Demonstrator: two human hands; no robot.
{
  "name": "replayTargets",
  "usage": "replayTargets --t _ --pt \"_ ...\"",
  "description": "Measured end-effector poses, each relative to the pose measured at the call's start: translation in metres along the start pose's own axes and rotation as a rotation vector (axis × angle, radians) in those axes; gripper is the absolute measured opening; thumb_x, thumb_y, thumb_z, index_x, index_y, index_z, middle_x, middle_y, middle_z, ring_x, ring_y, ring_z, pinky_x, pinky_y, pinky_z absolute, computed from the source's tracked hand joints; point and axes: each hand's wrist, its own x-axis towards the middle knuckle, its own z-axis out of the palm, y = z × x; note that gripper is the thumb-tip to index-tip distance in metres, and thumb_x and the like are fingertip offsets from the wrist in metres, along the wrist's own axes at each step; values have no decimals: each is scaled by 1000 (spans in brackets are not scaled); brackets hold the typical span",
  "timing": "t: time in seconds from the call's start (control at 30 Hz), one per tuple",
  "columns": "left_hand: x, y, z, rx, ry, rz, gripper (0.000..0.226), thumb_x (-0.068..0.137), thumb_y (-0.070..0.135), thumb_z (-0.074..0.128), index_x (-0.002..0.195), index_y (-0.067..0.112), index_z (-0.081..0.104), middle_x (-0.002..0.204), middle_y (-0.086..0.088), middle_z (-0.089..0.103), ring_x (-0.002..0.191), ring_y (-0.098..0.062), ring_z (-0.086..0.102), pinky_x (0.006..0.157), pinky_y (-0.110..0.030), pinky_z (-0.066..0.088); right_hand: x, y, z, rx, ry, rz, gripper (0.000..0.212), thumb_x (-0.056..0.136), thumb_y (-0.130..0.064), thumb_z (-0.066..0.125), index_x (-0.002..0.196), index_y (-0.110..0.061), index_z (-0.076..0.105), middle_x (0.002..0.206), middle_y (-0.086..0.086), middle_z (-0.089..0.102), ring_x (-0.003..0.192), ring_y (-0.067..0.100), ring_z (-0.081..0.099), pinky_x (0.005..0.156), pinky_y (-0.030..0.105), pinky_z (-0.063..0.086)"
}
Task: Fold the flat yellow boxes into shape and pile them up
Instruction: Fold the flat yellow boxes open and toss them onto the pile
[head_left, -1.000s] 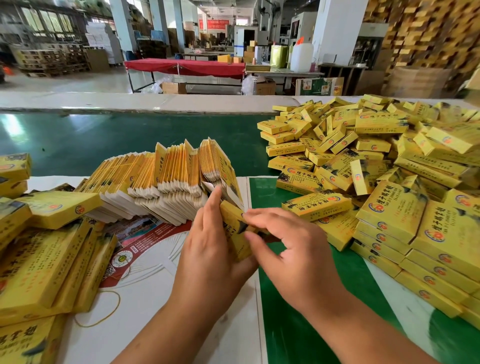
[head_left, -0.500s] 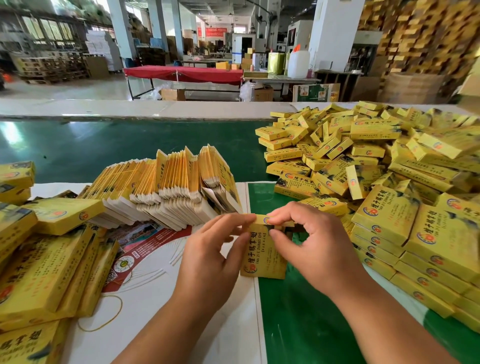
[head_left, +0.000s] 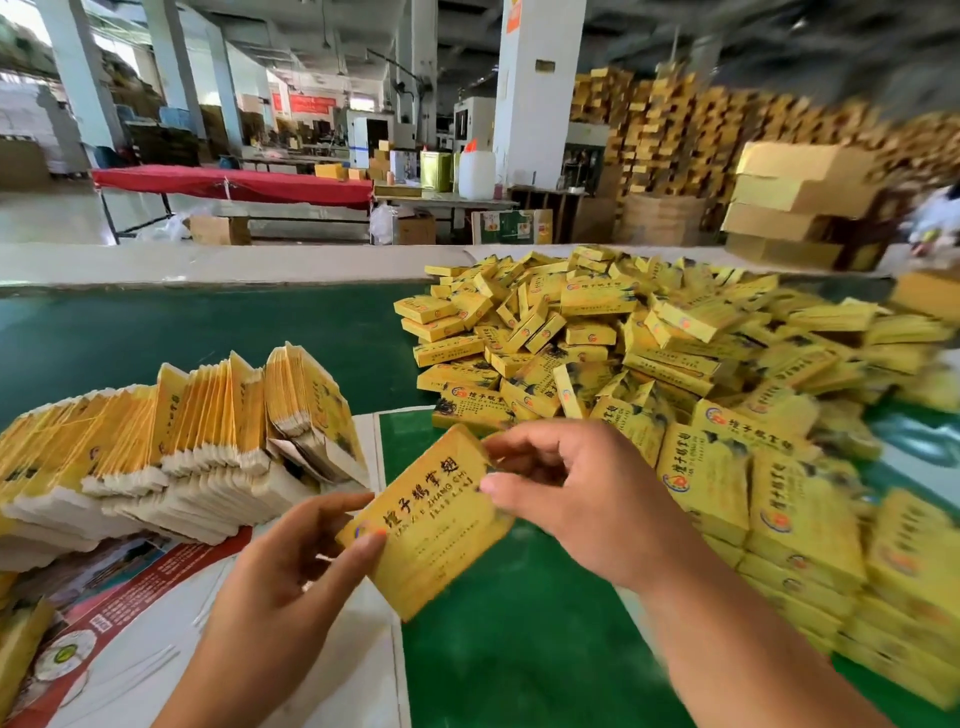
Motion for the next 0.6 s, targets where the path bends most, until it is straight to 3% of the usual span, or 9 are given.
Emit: replayTargets --t 0.07,0.13,0.2,0.27,0.33,0.47,0.6 --pt "0 -2 -1 32 12 29 30 71 41 64 100 36 69 90 3 73 75 -13 68 63 -28 56 0 -1 -34 86 151 45 19 76 -36 73 92 -47 74 80 -13 76 70 5 72 57 18 57" --pt "1 -6 -3 87 -1 30 28 70 45 64 98 46 67 87 5 73 73 -10 69 63 -30 57 5 11 -79 165 369 130 18 78 -29 76 94 -39 75 76 -7 76 63 11 68 49 20 52" --pt "1 -13 -4 136 -18 26 29 71 49 65 100 48 66 86 7 73 72 -9 70 63 -32 59 13 32 -124 126 525 226 28 85 -18 74 109 -31 70 74 -1 75 56 13 62 46 25 49" --pt "2 -19 -3 178 -36 31 34 73 51 65 106 44 67 85 7 73 72 -8 71 63 -33 61 17 55 -163 18 589 343 47 86 -13 73 126 -34 60 76 4 73 49 14 60 47 29 50" --pt "2 -22 -2 199 -55 31 38 77 58 66 110 40 67 84 7 73 71 -8 71 59 -30 60 17 76 -193 -51 586 464 52 87 -8 70 132 -32 57 76 10 71 46 15 60 46 29 51" --pt "4 -25 -5 253 -96 -23 60 65 80 58 109 40 67 79 13 73 64 -2 69 54 -18 56 11 108 -222 -166 491 667 43 89 -6 68 128 -22 59 78 12 70 50 15 57 41 26 43" --pt "6 -30 -5 337 -129 -52 38 74 63 66 107 44 66 80 14 73 65 -1 69 55 -17 56 5 123 -227 -275 350 789 33 91 -14 66 123 -23 61 93 6 69 61 13 51 40 22 34"
